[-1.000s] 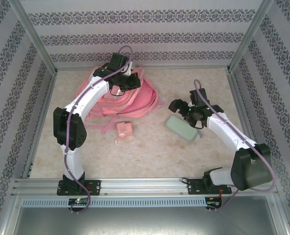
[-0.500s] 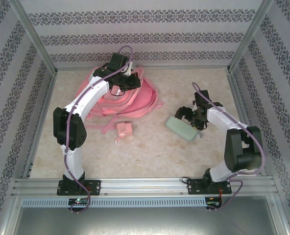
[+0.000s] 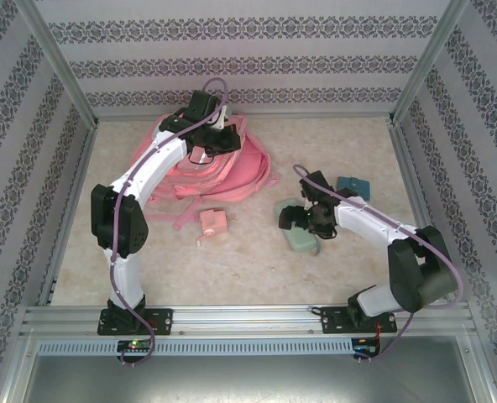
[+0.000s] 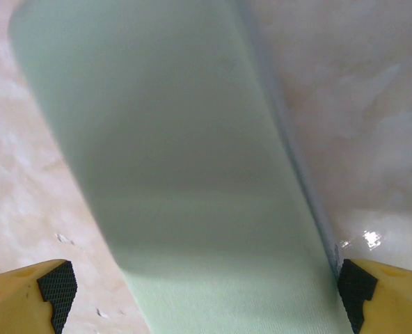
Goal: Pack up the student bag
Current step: Pick up the pencil pouch from the center of the table.
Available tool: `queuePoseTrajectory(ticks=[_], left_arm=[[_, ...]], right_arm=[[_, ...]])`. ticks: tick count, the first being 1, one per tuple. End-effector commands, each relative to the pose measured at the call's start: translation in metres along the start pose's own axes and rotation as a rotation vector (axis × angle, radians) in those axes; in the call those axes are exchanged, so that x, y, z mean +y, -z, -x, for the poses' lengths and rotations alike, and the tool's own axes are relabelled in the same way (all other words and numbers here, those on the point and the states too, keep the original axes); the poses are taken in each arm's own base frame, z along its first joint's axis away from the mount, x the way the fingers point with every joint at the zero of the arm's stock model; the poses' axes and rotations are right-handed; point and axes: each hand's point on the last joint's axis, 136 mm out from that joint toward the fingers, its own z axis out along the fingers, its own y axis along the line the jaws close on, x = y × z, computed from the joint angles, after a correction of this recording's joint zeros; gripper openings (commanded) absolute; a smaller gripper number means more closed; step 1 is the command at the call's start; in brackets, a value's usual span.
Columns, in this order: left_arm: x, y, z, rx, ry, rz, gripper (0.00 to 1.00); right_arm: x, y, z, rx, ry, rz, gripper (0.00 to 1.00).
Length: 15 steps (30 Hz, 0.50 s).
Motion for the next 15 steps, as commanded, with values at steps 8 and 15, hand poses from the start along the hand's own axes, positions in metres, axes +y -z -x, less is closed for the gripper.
queuePoseTrajectory(ticks=[8, 15], left_arm=[[-0.037, 0.029, 0.002, -0.042, -0.073, -0.082, 0.00], [-0.039, 0.036, 0.005, -0.057, -0.083, -0.074, 0.00]], right_arm=[[-0.005, -0.016, -0.008, 0.021, 0.208, -0.239, 0.98], [0.009, -0.009, 0.000, -0.032, 0.228, -0.207, 0.74]])
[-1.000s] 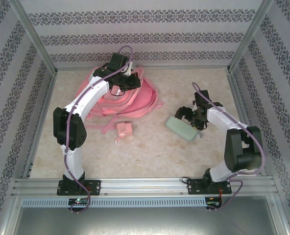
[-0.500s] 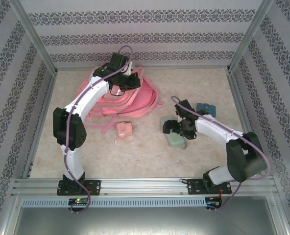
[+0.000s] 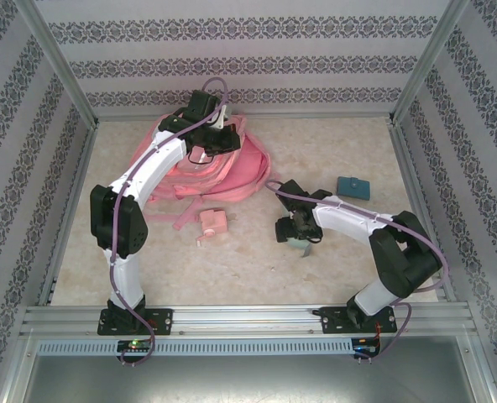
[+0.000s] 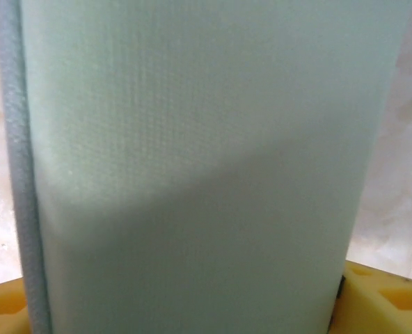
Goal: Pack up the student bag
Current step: Pick up the pencil pouch from the center of the table, then place the pencil pouch in the student bag.
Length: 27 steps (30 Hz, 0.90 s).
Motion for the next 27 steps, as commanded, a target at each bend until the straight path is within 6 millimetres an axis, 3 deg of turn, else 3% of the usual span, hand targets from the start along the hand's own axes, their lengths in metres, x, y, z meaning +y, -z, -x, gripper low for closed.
queuePoseTrajectory(ticks=[1, 6, 10, 15, 20, 27], left_arm=[[-0.039, 0.034, 0.004, -0.051, -0.078, -0.080, 0.00], [-0.042, 0.040, 0.012, -0.081, -0.076, -0.073, 0.00], [-0.049, 0.045, 0.022, -0.117, -0.070, -0.090, 0.00], [-0.056, 0.052, 0.034, -0.160, -0.064, -0.102, 0.00], [-0.057, 0.056, 0.039, -0.184, -0.043, -0.100, 0.00], [-0.062, 0.065, 0.046, -0.236, -0.015, -0.121, 0.00]], right_arm=[[0.005, 0.019, 0.015, -0.077, 0.023, -0.005, 0.73], [0.025, 0.050, 0.040, -0.163, 0.009, 0.090, 0.58], [0.050, 0.077, 0.069, -0.229, -0.017, 0.191, 0.56], [0.092, 0.111, 0.120, -0.317, -0.046, 0.343, 0.57], [0.120, 0.108, 0.169, -0.321, -0.112, 0.417, 0.57], [0.136, 0.079, 0.225, -0.319, -0.249, 0.470, 0.57]])
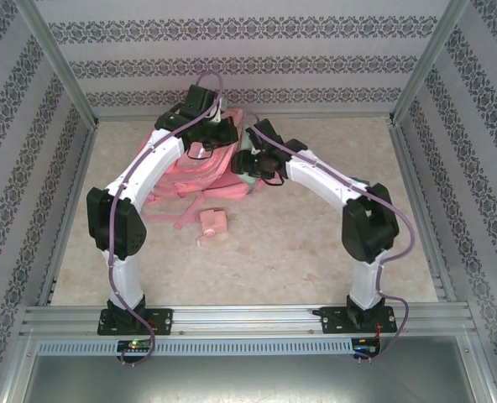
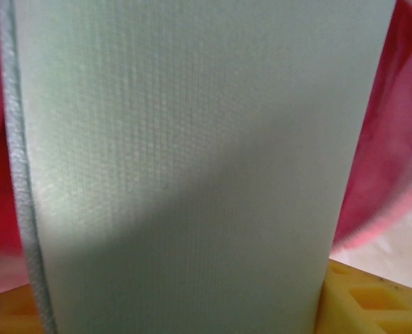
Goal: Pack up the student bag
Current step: Place the pencil pouch in the student bag.
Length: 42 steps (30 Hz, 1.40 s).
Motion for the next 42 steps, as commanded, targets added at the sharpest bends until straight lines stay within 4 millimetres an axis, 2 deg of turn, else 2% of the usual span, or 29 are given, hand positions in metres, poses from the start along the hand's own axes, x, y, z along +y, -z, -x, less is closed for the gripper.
queuePoseTrajectory(ticks=[1, 8, 11, 14, 18, 25, 29, 34, 42], left_arm=[[-0.056, 0.048, 0.028, -0.147, -0.047, -0.155, 0.00], [-0.057, 0.050, 0.029, -0.152, -0.040, -0.158, 0.00], [-0.057, 0.050, 0.029, -0.151, -0.038, -0.161, 0.00], [-0.056, 0.047, 0.027, -0.145, -0.040, -0.158, 0.00], [-0.052, 0.045, 0.027, -0.139, -0.038, -0.150, 0.00], [-0.052, 0.042, 0.028, -0.132, -0.036, -0.153, 0.00], [-0.050, 0.042, 0.028, -0.130, -0.038, -0.147, 0.00], [-0.048, 0.042, 0.028, -0.127, -0.038, -0.143, 0.00], [-0.043, 0.046, 0.031, -0.134, -0.035, -0.130, 0.00]], right_arm=[[0.011, -0.015, 0.025, -0.025, -0.098, 0.064, 0.57], [0.006, -0.056, 0.046, -0.023, -0.154, 0.035, 0.56], [0.003, -0.071, 0.049, -0.007, -0.168, 0.026, 0.59], [-0.001, -0.078, 0.045, 0.028, -0.160, -0.013, 0.76], [0.003, -0.070, 0.047, 0.000, -0.134, -0.015, 0.98], [0.003, -0.059, 0.056, -0.028, -0.116, -0.006, 0.98], [-0.002, -0.064, 0.056, -0.020, -0.126, -0.008, 0.98], [-0.015, -0.078, 0.058, 0.000, -0.161, -0.041, 0.98], [-0.050, -0.071, 0.039, 0.074, -0.076, -0.250, 0.98]])
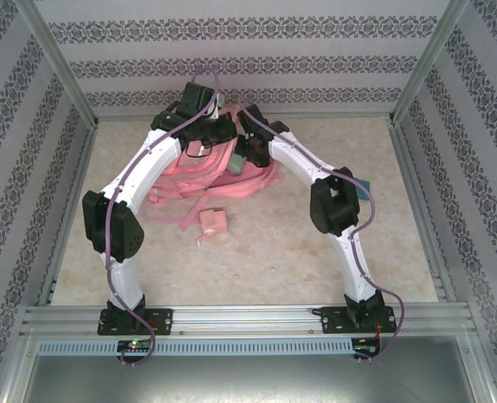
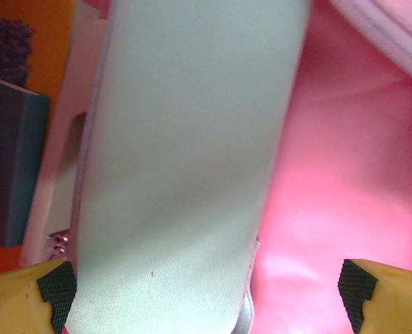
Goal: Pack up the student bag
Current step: Place the pencil pouch in the student bag, then move the card holder to the middle-right of the table.
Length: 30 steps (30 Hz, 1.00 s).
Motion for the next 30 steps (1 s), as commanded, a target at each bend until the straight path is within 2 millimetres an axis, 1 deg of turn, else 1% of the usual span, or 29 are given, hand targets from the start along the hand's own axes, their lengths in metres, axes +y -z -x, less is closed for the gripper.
queuePoseTrajectory(ticks=[1, 4, 8, 9, 11, 13, 16, 17, 19, 22, 24, 27, 30], left_arm=[[-0.036, 0.032, 0.023, -0.094, -0.049, -0.114, 0.00], [-0.037, 0.030, 0.025, -0.095, -0.047, -0.121, 0.00], [-0.036, 0.028, 0.025, -0.090, -0.046, -0.120, 0.00], [-0.036, 0.028, 0.024, -0.088, -0.046, -0.121, 0.00], [-0.035, 0.028, 0.023, -0.086, -0.045, -0.121, 0.00], [-0.035, 0.028, 0.023, -0.085, -0.046, -0.121, 0.00], [-0.035, 0.026, 0.021, -0.075, -0.046, -0.126, 0.00], [-0.035, 0.026, 0.021, -0.073, -0.046, -0.126, 0.00], [-0.036, 0.026, 0.020, -0.071, -0.048, -0.131, 0.00], [-0.036, 0.025, 0.019, -0.067, -0.047, -0.136, 0.00], [-0.036, 0.025, 0.018, -0.062, -0.050, -0.140, 0.00], [-0.037, 0.025, 0.016, -0.056, -0.056, -0.142, 0.00], [-0.036, 0.024, 0.014, -0.047, -0.061, -0.144, 0.00]], right_arm=[[-0.034, -0.003, -0.012, 0.057, 0.047, -0.136, 0.98], [-0.037, -0.006, -0.016, 0.076, 0.051, -0.133, 0.98], [-0.023, -0.002, -0.014, 0.059, 0.072, -0.085, 0.98], [-0.018, 0.001, -0.010, 0.048, 0.074, -0.064, 0.98], [-0.006, 0.009, -0.004, 0.026, 0.077, -0.018, 0.98], [0.004, 0.024, 0.006, -0.016, 0.086, 0.023, 0.98], [0.011, 0.047, 0.018, -0.071, 0.092, 0.056, 0.98], [0.010, 0.052, 0.020, -0.078, 0.090, 0.061, 0.98], [0.006, 0.062, 0.023, -0.091, 0.074, 0.070, 0.98], [-0.007, 0.070, 0.022, -0.091, 0.032, 0.095, 0.98], [-0.021, 0.074, 0.017, -0.097, 0.008, 0.102, 0.98], [-0.045, 0.087, 0.015, -0.142, -0.012, 0.094, 0.98], [-0.078, 0.097, 0.012, -0.152, -0.037, 0.039, 0.98]])
